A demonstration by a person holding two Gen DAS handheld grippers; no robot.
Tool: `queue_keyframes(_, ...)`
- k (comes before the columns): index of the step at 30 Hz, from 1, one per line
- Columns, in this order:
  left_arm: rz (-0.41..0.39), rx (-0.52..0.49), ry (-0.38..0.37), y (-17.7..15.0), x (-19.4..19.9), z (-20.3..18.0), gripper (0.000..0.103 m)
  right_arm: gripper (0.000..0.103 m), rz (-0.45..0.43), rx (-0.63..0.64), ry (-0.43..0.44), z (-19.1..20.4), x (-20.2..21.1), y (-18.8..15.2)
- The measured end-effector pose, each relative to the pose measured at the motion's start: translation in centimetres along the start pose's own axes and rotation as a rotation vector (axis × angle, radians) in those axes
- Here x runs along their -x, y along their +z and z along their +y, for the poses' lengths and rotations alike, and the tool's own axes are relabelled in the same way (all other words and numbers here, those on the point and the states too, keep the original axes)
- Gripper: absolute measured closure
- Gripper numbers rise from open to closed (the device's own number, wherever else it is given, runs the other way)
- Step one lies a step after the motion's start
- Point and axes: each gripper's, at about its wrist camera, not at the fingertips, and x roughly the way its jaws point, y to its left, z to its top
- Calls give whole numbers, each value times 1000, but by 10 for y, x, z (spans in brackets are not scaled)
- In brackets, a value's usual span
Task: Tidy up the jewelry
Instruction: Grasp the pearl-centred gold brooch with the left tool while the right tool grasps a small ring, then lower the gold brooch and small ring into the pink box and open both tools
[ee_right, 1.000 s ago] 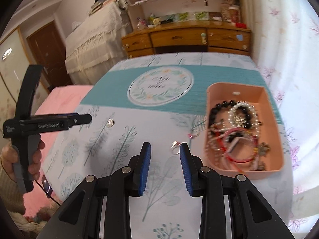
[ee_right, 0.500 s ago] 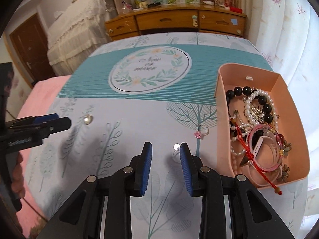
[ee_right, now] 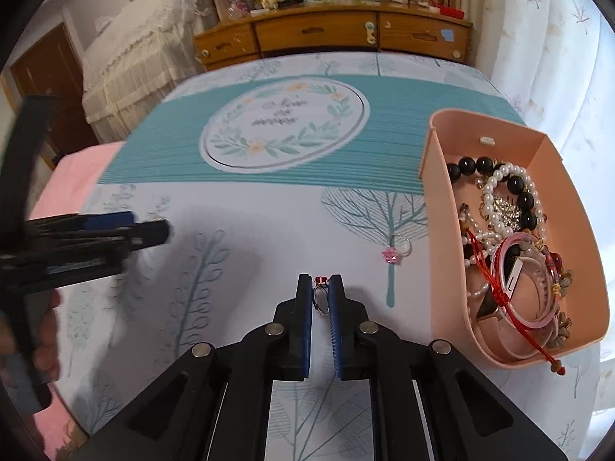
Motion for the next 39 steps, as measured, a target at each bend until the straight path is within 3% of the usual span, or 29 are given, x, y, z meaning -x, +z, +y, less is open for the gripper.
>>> queue_keyframes(5,-14,4,70,2,-2,-4,71,94,-58,14,17,-4,32,-4)
queue_keyframes(7,-13,4,67,2,-2,-6,87,94,-68,-3,26,-10,40,-6)
queue_keyframes(13,-5,-5,66,-2,0,-13,87,94,-106,-67,30,-40,72,-18)
queue_keyframes(20,-26,-86,-38,-1,24,-56,87,94,-179,-176,-14,-94,116,-23)
queue_keyframes(31,-91,-290,-302,58,67,-177,87,94,-259,-316,-64,-171,147,-3)
queue_keyframes(35,-74,-311,-346,83,58,-213,87,94,-279,-326,-56,-185,157,8)
queue_keyframes(39,-48,-318,-344,98,38,-237,87,94,-265,-336,-41,-195,155,22)
